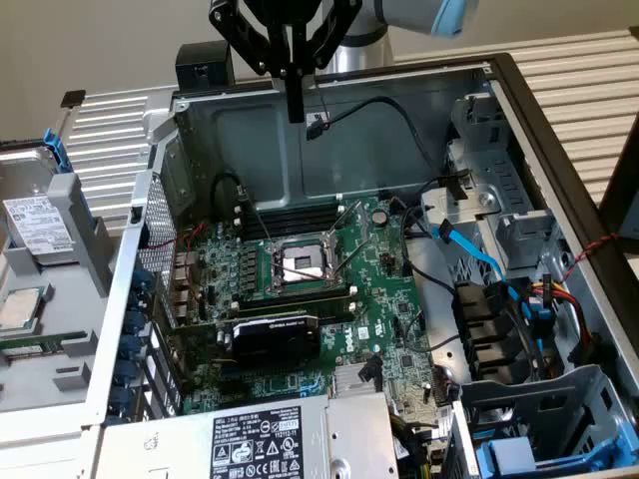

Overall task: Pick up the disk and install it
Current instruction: 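Reach for the disk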

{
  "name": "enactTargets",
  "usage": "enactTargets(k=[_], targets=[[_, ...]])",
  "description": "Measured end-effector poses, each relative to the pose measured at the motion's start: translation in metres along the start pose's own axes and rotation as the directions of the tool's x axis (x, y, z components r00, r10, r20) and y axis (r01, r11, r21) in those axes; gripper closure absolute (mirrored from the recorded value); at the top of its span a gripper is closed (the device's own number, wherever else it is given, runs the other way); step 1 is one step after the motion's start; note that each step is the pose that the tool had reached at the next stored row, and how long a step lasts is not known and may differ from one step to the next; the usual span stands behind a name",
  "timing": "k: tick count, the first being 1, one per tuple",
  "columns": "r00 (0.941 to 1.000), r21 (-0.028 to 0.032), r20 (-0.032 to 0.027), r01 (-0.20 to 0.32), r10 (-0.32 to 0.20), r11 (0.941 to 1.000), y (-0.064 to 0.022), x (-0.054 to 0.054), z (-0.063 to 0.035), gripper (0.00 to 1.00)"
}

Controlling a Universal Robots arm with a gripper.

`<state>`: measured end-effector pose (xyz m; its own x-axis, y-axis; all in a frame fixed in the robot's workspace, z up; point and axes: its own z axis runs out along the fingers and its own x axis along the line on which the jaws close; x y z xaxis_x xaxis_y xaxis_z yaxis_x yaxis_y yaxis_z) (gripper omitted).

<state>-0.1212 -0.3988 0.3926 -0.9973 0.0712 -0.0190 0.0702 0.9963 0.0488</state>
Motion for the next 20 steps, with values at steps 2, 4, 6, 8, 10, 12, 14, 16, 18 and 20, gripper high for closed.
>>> enactTargets(k=[2, 4, 6, 8, 10, 12, 14, 16, 18, 20], targets=[[1.0000, 0.0000, 0.0000, 0.000, 0.000, 1.0000, 0.0000, 0.000, 0.0000, 0.89], [1.0000, 0.0000, -0.0001, 0.000, 0.000, 1.0000, 0.0000, 0.000, 0.0000, 0.89], [1.0000, 0.0000, 0.0000, 0.000, 0.000, 1.0000, 0.0000, 0.000, 0.0000, 0.89], [1.0000, 0.0000, -0.0001, 0.000, 0.000, 1.0000, 0.0000, 0.000, 0.0000, 0.89], [1.0000, 0.0001, -0.0001, 0.000, 0.000, 1.0000, 0.0000, 0.000, 0.0000, 0.89], [1.0000, 0.0000, -0.0001, 0.000, 0.000, 1.0000, 0.0000, 0.000, 0.0000, 0.89], [1.0000, 0.0000, -0.0001, 0.000, 0.000, 1.0000, 0.0000, 0.001, 0.0000, 0.89], [1.0000, 0.0001, -0.0001, 0.000, 0.000, 1.0000, -0.0003, 0.004, -0.0001, 0.89], [1.0000, 0.0001, -0.0001, 0.000, 0.000, 1.0000, -0.0006, 0.009, -0.0002, 0.89], [1.0000, 0.0001, -0.0001, 0.000, 0.000, 1.0000, -0.0010, 0.014, -0.0004, 0.89]])
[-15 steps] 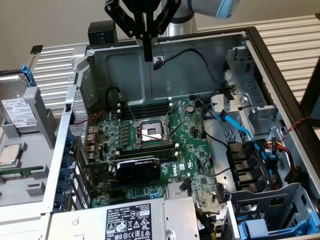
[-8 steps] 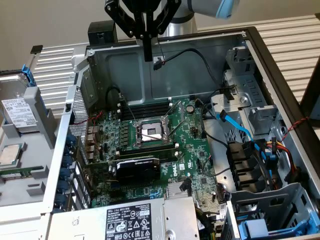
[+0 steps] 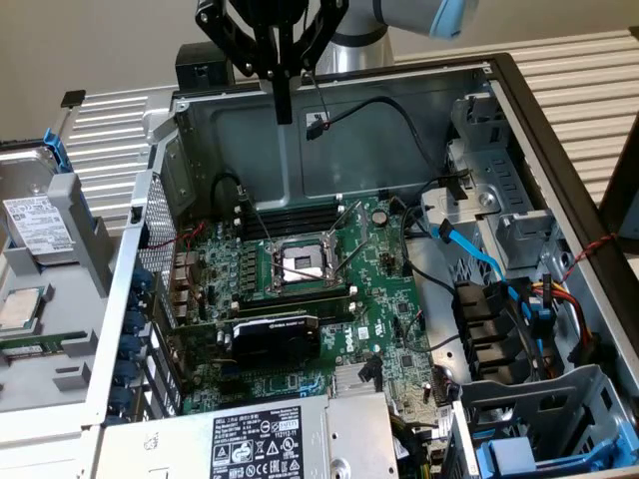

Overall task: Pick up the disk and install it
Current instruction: 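Reach for the disk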

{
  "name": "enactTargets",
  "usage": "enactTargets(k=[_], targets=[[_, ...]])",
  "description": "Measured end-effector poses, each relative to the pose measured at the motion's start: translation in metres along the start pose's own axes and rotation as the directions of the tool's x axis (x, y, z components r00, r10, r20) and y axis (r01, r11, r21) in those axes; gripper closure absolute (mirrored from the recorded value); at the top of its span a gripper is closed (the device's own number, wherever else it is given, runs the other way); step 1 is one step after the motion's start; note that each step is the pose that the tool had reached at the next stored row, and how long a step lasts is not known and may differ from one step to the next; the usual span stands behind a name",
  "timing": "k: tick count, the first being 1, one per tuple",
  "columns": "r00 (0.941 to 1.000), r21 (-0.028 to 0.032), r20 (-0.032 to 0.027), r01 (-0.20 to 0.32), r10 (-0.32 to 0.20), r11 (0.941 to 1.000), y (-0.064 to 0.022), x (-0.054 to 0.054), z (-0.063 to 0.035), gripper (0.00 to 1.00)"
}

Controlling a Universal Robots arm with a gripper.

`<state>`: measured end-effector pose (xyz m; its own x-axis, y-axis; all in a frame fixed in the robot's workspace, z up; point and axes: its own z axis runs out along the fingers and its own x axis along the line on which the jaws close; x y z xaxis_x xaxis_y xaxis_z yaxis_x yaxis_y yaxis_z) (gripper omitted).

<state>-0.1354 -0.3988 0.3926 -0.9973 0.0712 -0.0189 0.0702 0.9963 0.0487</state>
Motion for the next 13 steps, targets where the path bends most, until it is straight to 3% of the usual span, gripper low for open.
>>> enactTargets(k=[8, 11, 13], targets=[[1.0000, -0.0001, 0.0000, 0.000, 0.000, 1.0000, -0.0019, 0.031, -0.0007, 0.89], [1.0000, 0.0020, 0.0001, 0.000, 0.000, 1.0000, 0.0038, 0.037, -0.0005, 0.89], [1.0000, 0.0075, 0.0005, 0.000, 0.000, 1.0000, 0.0099, 0.038, -0.0002, 0.89]])
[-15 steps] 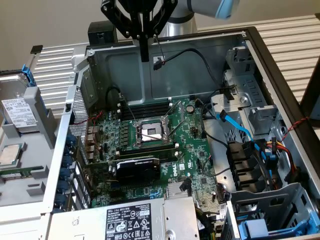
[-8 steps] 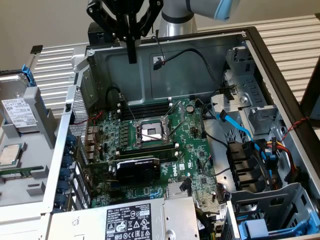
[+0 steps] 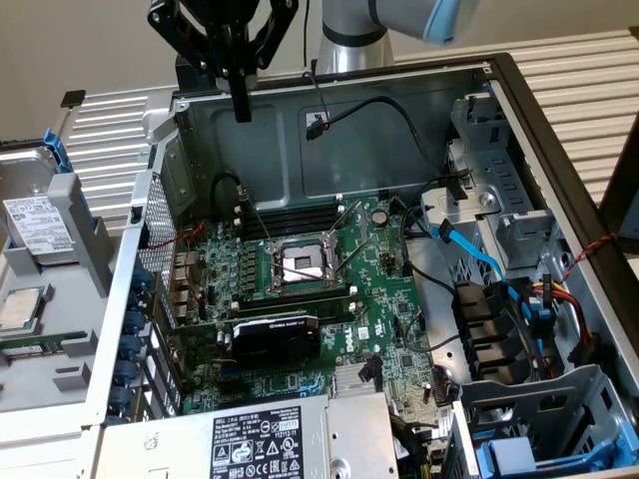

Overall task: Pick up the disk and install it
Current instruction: 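Reach for the disk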

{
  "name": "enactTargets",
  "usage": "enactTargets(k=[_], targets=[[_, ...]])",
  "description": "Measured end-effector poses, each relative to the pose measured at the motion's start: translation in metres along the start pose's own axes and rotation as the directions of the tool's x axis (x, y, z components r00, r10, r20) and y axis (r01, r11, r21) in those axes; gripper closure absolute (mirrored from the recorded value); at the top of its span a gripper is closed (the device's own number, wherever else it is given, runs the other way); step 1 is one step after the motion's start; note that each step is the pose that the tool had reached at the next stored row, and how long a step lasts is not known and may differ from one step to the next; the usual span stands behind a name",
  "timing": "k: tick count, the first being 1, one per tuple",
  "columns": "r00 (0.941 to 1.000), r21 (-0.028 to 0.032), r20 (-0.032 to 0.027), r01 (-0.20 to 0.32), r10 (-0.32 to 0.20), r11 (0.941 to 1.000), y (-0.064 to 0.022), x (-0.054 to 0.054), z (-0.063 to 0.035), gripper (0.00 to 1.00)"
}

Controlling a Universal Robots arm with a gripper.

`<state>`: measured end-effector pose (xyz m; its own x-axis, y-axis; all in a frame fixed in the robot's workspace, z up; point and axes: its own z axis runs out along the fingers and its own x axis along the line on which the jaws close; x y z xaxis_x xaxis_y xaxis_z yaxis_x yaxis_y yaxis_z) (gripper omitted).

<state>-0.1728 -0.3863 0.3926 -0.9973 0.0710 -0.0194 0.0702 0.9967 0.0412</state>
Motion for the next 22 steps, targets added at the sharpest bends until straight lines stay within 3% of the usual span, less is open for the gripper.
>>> enactTargets(k=[2, 3, 7, 8, 17, 19, 22], targets=[[1.0000, 0.0122, 0.0009, 0.001, -0.001, 0.9999, 0.0049, 0.001, 0.0002, 0.89], [1.0000, 0.0239, 0.0014, 0.001, -0.001, 0.9997, 0.0066, 0.001, 0.0002, 0.89], [1.0000, 0.0888, 0.0000, 0.003, -0.003, 0.9960, 0.0114, 0.003, 0.0005, 0.89], [1.0000, 0.0935, 0.0003, 0.003, -0.003, 0.9956, 0.0122, 0.004, 0.0005, 0.89], [1.0000, 0.0916, 0.0030, 0.003, -0.003, 0.9958, 0.0098, 0.043, -0.0001, 0.89], [1.0000, 0.0820, 0.0026, 0.002, -0.003, 0.9966, 0.0092, 0.052, -0.0003, 0.89], [1.0000, 0.0630, 0.0020, 0.002, -0.002, 0.9980, 0.0082, 0.066, -0.0003, 0.89]])
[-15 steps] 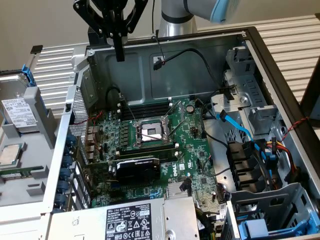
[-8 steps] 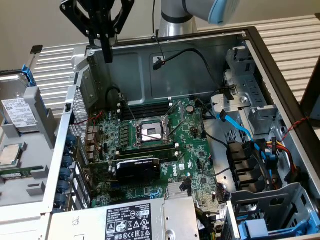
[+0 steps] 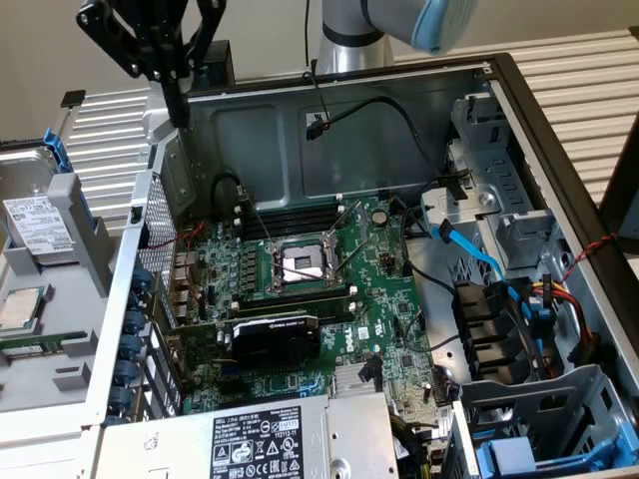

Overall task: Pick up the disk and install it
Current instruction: 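Reach for the disk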

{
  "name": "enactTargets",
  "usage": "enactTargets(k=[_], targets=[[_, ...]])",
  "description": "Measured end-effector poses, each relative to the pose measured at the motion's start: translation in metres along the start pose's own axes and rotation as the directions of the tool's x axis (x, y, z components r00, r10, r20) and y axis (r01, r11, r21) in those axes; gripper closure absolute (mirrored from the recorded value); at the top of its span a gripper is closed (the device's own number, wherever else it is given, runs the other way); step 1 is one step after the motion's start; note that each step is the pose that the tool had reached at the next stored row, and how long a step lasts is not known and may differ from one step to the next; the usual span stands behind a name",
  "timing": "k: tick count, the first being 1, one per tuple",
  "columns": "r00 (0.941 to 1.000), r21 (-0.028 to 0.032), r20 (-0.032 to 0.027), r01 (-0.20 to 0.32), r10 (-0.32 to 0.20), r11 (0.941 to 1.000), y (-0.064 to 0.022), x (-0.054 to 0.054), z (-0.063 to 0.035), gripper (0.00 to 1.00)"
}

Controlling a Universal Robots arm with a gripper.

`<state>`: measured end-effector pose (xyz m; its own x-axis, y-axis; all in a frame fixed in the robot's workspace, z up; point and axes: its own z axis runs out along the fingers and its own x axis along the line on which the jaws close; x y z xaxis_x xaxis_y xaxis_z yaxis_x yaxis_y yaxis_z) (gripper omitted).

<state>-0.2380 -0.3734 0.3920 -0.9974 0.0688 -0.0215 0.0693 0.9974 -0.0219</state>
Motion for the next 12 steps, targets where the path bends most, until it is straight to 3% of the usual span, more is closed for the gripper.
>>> enactTargets(k=[4, 9, 12], targets=[[1.0000, -0.0055, 0.0004, 0.000, 0.000, 1.0000, -0.0008, 0.018, 0.0010, 0.89], [1.0000, -0.0088, -0.0007, 0.000, 0.000, 1.0000, -0.0009, 0.026, 0.0026, 0.89], [1.0000, -0.0136, -0.0018, 0.000, 0.000, 0.9999, -0.0016, 0.038, 0.0028, 0.89]])
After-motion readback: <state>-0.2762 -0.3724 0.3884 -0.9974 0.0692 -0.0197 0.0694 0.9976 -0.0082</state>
